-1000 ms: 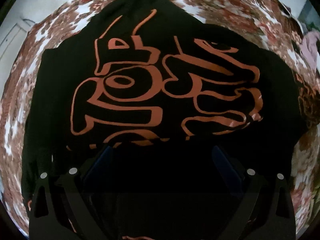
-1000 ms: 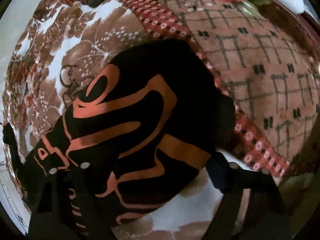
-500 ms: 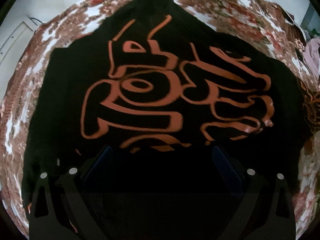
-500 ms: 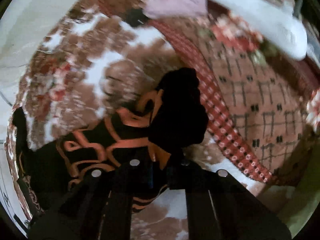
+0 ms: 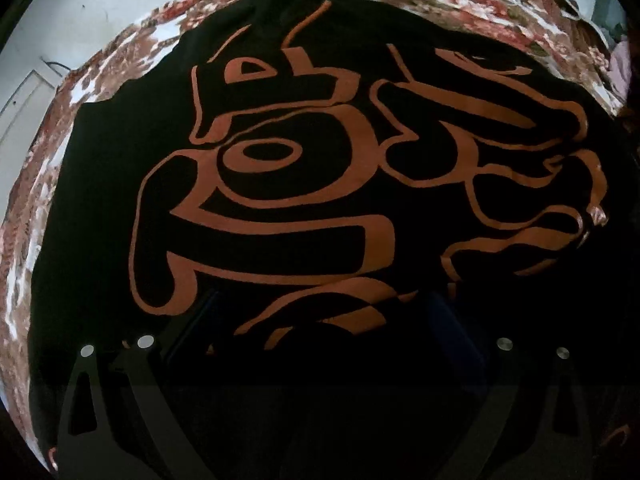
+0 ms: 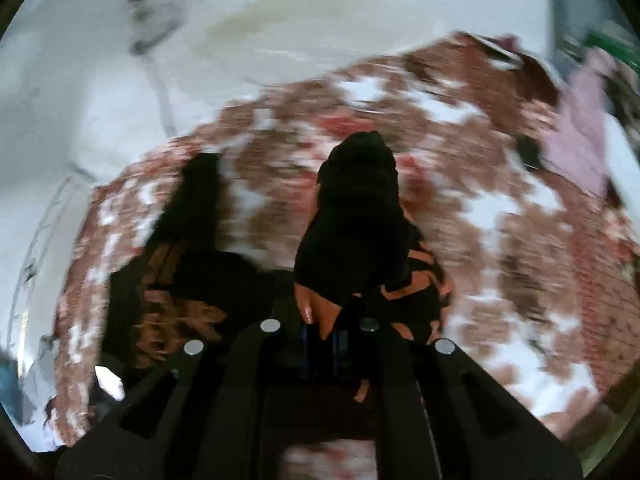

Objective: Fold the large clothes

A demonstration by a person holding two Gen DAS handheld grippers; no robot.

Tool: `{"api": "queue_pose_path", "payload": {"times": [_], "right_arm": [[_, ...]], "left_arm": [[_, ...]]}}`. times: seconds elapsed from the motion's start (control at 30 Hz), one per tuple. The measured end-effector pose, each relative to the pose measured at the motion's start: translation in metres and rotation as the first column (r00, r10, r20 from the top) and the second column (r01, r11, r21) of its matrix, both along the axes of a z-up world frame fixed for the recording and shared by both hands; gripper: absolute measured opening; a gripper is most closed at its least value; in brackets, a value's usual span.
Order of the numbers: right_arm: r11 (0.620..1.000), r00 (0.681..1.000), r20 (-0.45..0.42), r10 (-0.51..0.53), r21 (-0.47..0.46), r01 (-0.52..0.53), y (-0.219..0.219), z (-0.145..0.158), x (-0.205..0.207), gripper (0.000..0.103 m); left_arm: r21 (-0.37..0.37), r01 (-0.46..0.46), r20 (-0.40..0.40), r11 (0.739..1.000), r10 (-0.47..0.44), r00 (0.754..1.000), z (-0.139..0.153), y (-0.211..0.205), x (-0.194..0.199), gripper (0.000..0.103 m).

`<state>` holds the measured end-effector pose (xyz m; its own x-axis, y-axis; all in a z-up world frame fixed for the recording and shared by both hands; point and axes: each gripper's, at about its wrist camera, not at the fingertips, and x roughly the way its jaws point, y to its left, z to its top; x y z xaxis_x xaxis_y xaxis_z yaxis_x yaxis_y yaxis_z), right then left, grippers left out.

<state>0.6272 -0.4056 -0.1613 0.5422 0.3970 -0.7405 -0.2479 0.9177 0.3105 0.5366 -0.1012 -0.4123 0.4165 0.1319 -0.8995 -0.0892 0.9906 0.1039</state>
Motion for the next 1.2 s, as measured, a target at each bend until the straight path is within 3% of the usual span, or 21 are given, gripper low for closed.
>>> {"api": "queue_pose_path", "payload": {"times": [0.17,0.27,0.33,0.4,0.53,0.63,0.8,0.87,0.93,0.97,1.1,1.2], "right_arm": [[0.982,0.985,0.018,0.174,0.076,-0.175,0.125,0.014,-0.009,0.008],[0.959,0.967,0.006,0.256,0.124,-0.255,0.194,0.01,-0.013,0.008],[0.943,0.953,-0.005,0.301,0.149,-0.297,0.238,0.001,-0.02,0.008],[0.931,0.94,-0.028,0.34,0.153,-0.332,0.286,-0.016,-0.023,0.008],[0.922,0.922,-0.077,0.379,0.112,-0.37,0.355,-0.061,-0.033,0.008],[0.918,0.908,-0.131,0.397,0.071,-0.391,0.397,-0.102,-0.041,0.008],[0.891,0.882,-0.234,0.41,-0.103,-0.442,0.438,-0.17,-0.052,0.011],[0.863,0.86,-0.275,0.429,-0.154,-0.48,0.446,-0.193,-0.06,0.02],[0.838,0.841,-0.288,0.458,-0.176,-0.517,0.448,-0.201,-0.069,0.065],[0.837,0.837,-0.285,0.467,-0.164,-0.523,0.447,-0.2,-0.073,0.072],[0.865,0.837,-0.273,0.474,-0.032,-0.5,0.426,-0.168,-0.077,0.087],[0.888,0.863,-0.247,0.441,-0.02,-0.46,0.397,-0.142,-0.067,0.087]], "left_arm": [[0.004,0.044,-0.015,0.999,-0.044,0.999,0.0,-0.001,0.003,0.099],[-0.065,0.118,-0.086,0.991,-0.123,0.989,0.006,0.007,0.008,0.098],[-0.101,0.172,-0.066,0.98,-0.179,0.982,0.023,0.024,0.0,0.098],[-0.055,0.129,-0.024,0.99,-0.13,0.991,0.048,0.058,-0.019,0.098],[-0.11,-0.017,-0.016,0.994,0.015,1.0,0.078,0.135,-0.06,0.098],[-0.106,-0.103,-0.051,0.989,0.098,0.994,0.076,0.186,-0.097,0.098],[-0.091,-0.177,-0.104,0.98,0.167,0.98,0.055,0.236,-0.135,0.098],[-0.101,-0.19,-0.103,0.977,0.18,0.978,0.052,0.245,-0.143,0.098],[-0.111,-0.188,-0.088,0.976,0.179,0.98,0.053,0.247,-0.148,0.098],[-0.111,-0.187,-0.083,0.976,0.178,0.981,0.054,0.245,-0.148,0.098],[-0.132,-0.188,-0.052,0.973,0.183,0.982,0.066,0.247,-0.133,0.098],[-0.107,-0.163,-0.013,0.981,0.163,0.987,0.081,0.24,-0.111,0.098]]}}
